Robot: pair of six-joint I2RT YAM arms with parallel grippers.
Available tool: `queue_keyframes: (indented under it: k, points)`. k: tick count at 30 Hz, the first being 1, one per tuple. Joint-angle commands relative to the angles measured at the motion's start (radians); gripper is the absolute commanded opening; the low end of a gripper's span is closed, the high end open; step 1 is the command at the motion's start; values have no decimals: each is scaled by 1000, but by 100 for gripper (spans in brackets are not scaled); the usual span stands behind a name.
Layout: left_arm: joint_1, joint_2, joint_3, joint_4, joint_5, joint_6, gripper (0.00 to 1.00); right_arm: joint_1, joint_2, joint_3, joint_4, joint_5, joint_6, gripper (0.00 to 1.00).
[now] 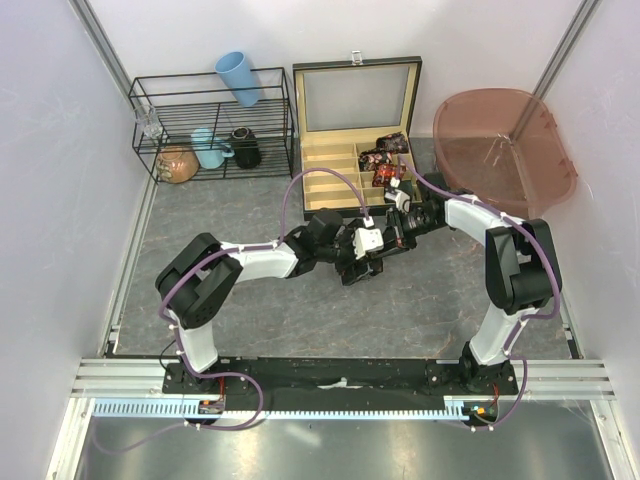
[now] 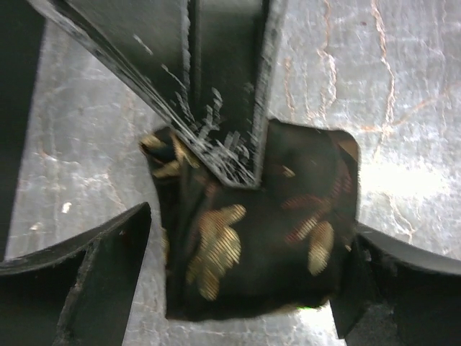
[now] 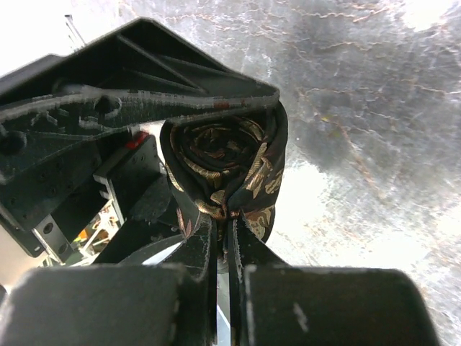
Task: Roll the ties
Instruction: Pick up the tie at the center of the board.
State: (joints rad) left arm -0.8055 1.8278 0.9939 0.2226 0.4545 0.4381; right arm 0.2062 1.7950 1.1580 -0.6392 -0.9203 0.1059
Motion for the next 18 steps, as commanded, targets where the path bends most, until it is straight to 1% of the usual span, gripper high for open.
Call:
queue_keyframes:
  k: [1,2,3,4,5,7,9,10,11,14,15,16,17,18]
  points:
    - [-4,11,0,102,7,8,87,18,-20,40,19,-63,23,0]
    - [-4,11,3,104,15,2,83,21,-19,45,19,-63,23,0]
    - [-4,13,5,104,27,-7,72,21,-19,55,19,-64,26,0]
    - [-4,13,6,103,33,-10,67,21,-19,61,19,-63,28,0]
    - [-4,10,5,95,42,-12,55,22,-19,69,18,-60,29,0]
    - [-4,-4,-1,87,49,-12,41,21,-19,88,12,-57,29,0]
    - [-4,-19,-14,77,62,-10,29,21,-16,106,3,-52,23,0]
    - [-4,-28,-18,75,67,-12,29,22,-14,112,-14,-45,8,0]
    - [-4,-48,-29,72,72,-12,32,22,-13,120,-20,-42,3,0]
    - [-4,-103,-44,58,76,-41,65,22,-2,158,-50,-22,-24,0]
    - [-3,-120,-47,51,61,-71,95,22,6,189,-60,-9,-37,0]
    - [-1,-140,-47,34,59,-84,99,22,10,209,-86,3,-49,0]
    - [3,-159,-46,20,61,-96,99,19,13,230,-102,33,-86,0]
    - [20,-207,-47,6,70,-128,99,19,29,286,-123,53,-98,0]
